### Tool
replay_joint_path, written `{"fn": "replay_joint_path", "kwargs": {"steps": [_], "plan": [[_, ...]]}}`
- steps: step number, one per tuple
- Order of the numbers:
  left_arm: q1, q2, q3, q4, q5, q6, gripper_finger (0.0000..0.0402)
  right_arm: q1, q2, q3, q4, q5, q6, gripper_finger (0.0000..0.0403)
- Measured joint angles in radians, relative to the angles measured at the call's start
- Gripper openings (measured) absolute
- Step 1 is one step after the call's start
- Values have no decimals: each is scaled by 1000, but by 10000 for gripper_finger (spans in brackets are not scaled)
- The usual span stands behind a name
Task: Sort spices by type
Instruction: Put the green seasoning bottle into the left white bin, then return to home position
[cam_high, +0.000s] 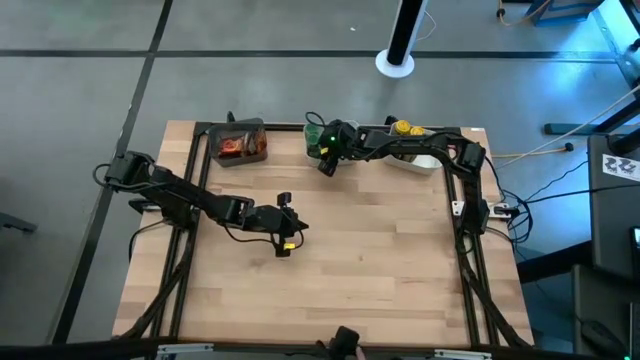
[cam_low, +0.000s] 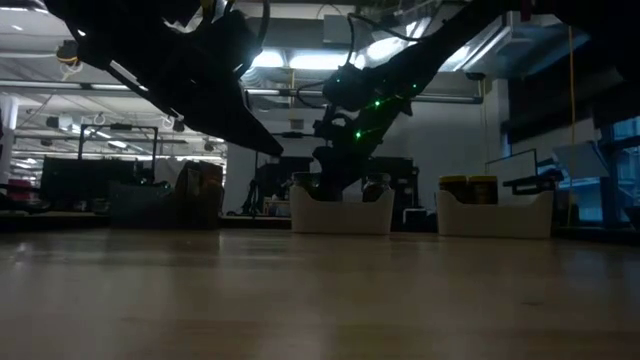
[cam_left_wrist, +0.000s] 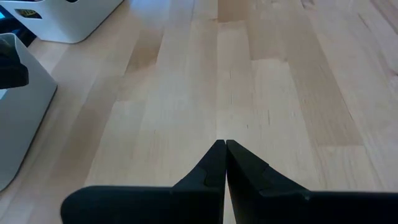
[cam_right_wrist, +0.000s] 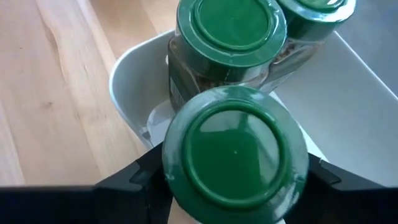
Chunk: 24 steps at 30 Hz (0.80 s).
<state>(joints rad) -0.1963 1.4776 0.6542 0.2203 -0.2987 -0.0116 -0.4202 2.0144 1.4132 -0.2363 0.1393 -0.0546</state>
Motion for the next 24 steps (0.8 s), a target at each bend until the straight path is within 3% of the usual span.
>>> {"fn": "replay_joint_path", "kwargs": {"steps": [14,24], "plan": [[0,0,0,0,0,0,4,0,-10,-2,-6,0,-20,271],[0,0,0,1,0,0,4,13,-177,-2,-117,-1,-31,281]]}}
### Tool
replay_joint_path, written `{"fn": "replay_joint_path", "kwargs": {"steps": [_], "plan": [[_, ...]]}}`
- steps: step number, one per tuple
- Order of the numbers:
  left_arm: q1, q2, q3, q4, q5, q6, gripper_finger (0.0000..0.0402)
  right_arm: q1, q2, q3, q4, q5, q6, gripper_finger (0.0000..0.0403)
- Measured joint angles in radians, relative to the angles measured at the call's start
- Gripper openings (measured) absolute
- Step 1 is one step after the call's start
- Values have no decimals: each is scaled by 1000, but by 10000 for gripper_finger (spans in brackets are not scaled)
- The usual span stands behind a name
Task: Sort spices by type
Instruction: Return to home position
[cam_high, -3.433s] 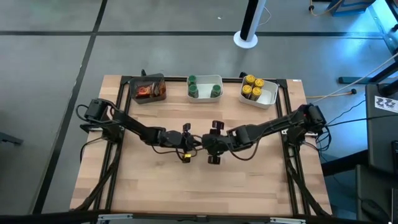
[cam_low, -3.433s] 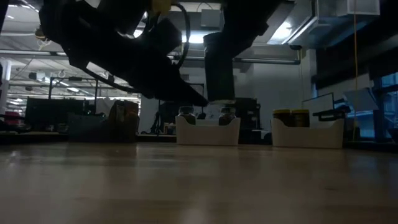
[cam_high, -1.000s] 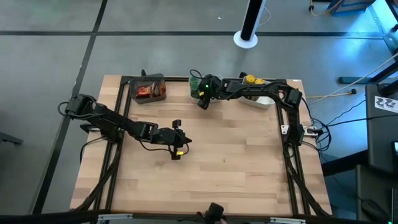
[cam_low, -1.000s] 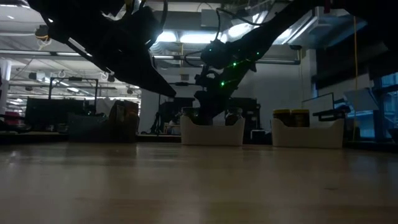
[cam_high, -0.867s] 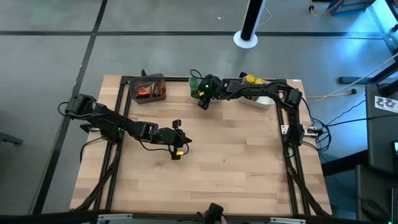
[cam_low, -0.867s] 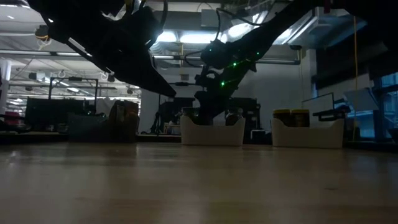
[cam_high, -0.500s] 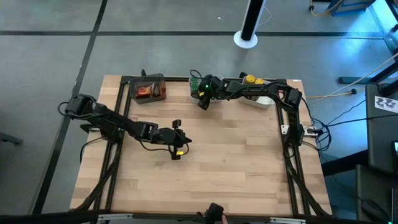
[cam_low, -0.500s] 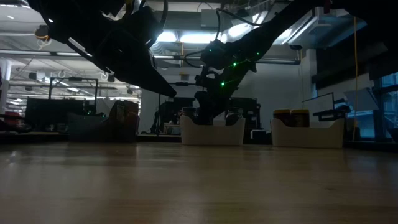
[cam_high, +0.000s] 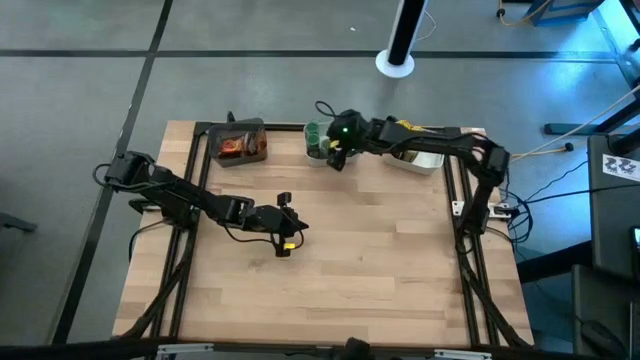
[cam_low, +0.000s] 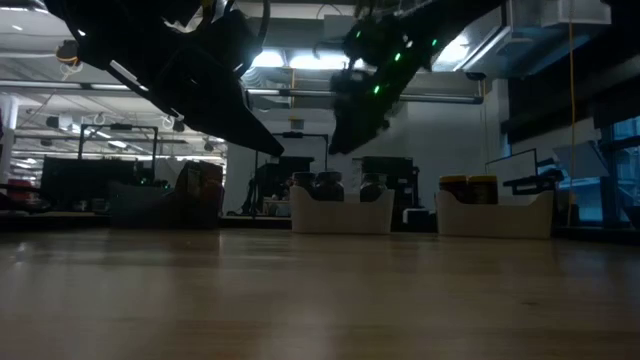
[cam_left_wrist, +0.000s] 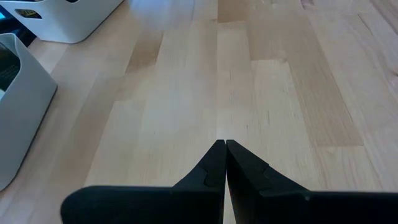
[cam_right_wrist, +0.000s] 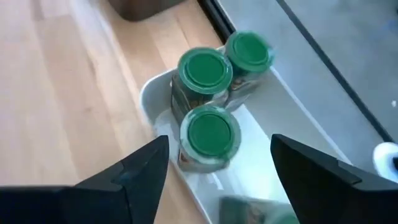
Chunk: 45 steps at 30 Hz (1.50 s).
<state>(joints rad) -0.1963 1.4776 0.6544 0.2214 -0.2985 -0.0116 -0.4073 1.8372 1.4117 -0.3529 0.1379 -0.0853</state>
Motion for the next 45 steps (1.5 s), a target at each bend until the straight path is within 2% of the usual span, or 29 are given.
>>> {"fn": "replay_joint_path", "kwargs": {"steps": [5,16,19,23,29,37,45], "plan": [[-1,0,0,15,0,21,3,54,-120,0,-103,-15,-25,280],[-42,-1,1,78,8,113,1,278,-355,0,-284,-27,-12,279],[-37,-33,1,77,31,106,1,342,-404,-33,-281,9,1,263],[-37,-115,1,55,45,106,1,406,-479,-156,-211,54,24,223],[-32,-268,-20,-19,45,109,1,449,-623,-393,-34,35,58,149],[3,-468,-177,17,64,67,1,492,-831,-718,218,31,150,60],[31,-642,-361,165,90,43,1,499,-997,-959,413,-17,164,7]]}}
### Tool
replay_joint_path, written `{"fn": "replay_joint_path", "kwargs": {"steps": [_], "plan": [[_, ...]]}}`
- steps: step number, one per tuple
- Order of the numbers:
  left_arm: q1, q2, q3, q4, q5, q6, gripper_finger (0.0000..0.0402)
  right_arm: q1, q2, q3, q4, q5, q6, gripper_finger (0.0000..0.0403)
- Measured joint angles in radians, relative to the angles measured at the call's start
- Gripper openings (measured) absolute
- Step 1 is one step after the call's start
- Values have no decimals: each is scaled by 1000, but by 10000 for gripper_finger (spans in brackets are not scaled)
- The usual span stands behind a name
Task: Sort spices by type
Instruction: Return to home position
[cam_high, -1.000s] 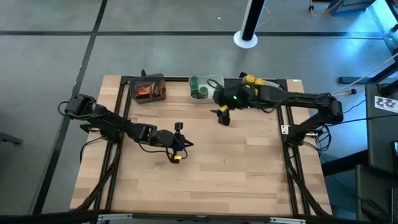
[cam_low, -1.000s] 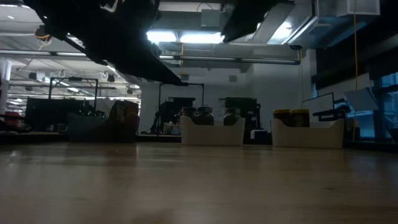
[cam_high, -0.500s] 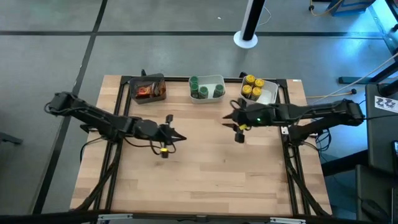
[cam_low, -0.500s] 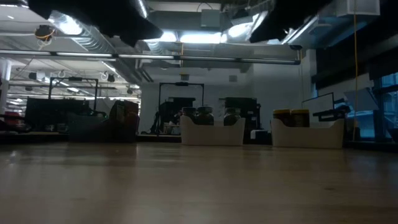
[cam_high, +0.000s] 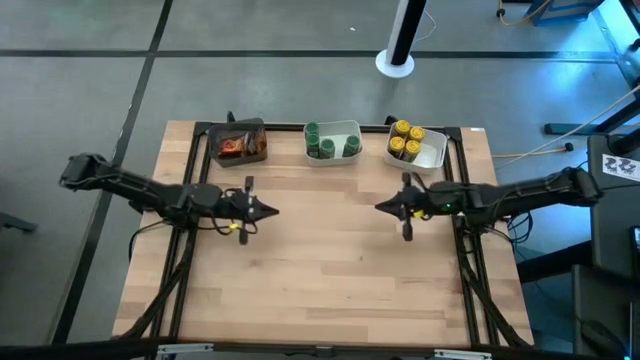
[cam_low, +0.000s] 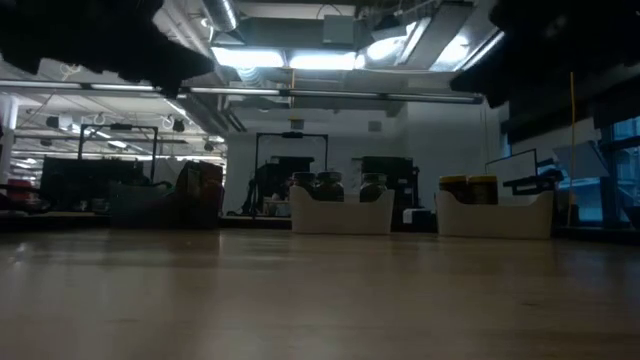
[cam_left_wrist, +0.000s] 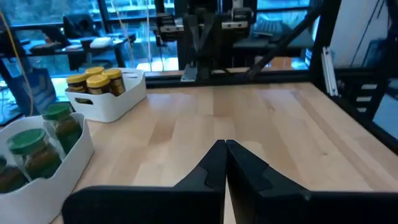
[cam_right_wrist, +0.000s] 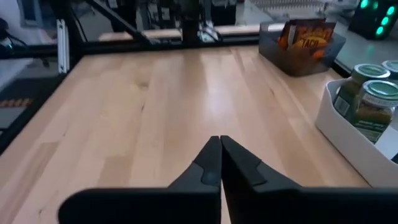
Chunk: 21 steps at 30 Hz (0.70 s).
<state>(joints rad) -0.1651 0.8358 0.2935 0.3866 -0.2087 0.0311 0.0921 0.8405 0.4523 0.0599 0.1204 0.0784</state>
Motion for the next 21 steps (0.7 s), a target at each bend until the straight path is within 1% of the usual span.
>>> {"fn": "replay_joint_path", "kwargs": {"steps": [5,9,12,15,18,21], "plan": [[17,-91,-97,24,0,-38,1,-1,-108,-115,66,-1,0,7],[33,-152,-162,48,0,-53,1,-1,-186,-187,82,-26,2,7],[56,-197,-209,80,0,-50,1,-1,-253,-241,135,-58,3,3],[87,-242,-249,91,2,-67,1,-1,-321,-292,154,-64,10,4],[121,-278,-285,106,39,-83,1,-1,-385,-334,150,-59,28,5],[158,-298,-284,86,89,-85,1,-1,-446,-372,146,-59,44,6]]}}
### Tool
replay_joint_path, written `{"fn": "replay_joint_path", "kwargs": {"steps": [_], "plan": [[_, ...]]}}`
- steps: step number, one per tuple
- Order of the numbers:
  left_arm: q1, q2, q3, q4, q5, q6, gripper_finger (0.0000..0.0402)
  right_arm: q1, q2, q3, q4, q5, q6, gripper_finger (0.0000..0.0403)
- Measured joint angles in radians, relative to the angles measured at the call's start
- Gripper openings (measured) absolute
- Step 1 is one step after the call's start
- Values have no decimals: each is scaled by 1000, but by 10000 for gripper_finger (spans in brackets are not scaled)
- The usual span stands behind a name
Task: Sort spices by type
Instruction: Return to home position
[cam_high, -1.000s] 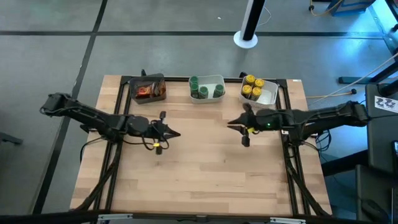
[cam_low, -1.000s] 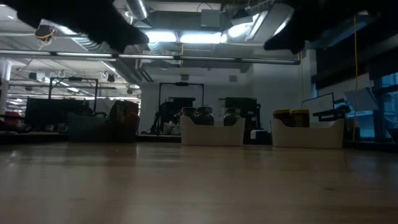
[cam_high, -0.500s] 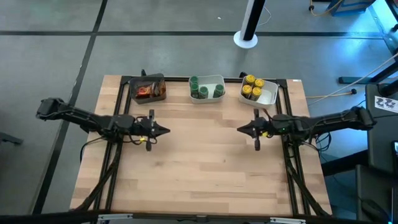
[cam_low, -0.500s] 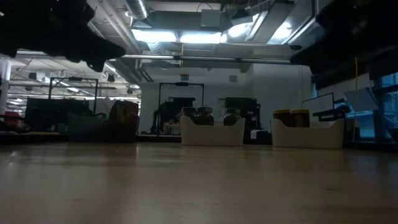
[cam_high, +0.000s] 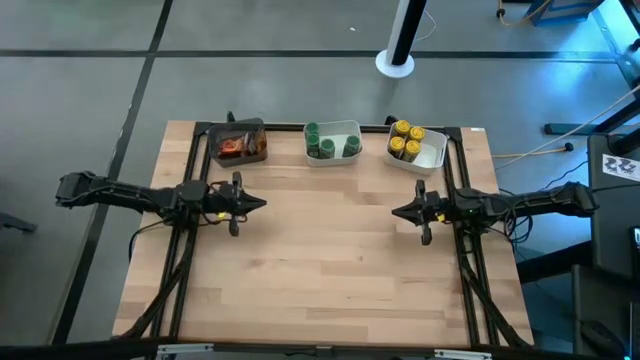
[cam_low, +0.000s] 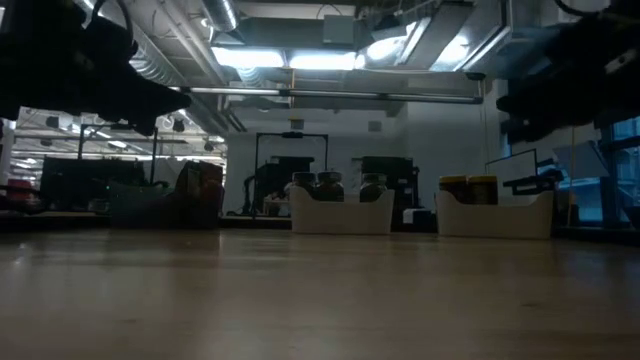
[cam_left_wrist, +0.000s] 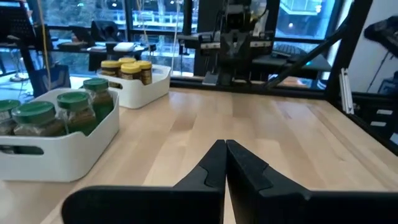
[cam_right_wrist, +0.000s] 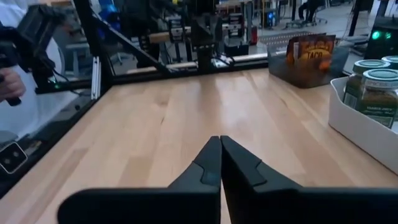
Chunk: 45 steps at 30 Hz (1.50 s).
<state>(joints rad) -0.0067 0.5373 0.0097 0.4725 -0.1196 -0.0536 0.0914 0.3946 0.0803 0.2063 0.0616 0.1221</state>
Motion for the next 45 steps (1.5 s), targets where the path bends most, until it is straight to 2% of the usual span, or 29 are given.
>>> {"fn": "replay_joint_path", "kwargs": {"steps": [7,16,22,30,37,45], "plan": [[88,-2,0,-6,83,-6,1,0,-119,-66,-24,11,15,6],[132,-39,0,-50,94,-15,1,0,-232,-68,-164,32,31,7],[153,-153,0,-156,93,-20,1,0,-290,-69,-174,5,30,7],[158,-377,0,-448,47,-58,1,0,-299,-71,-179,5,30,7],[156,-518,1,-457,58,-17,1,0,-299,-71,-182,3,28,7],[157,-533,1,-460,57,4,1,0,-299,-72,-170,0,28,7]]}}
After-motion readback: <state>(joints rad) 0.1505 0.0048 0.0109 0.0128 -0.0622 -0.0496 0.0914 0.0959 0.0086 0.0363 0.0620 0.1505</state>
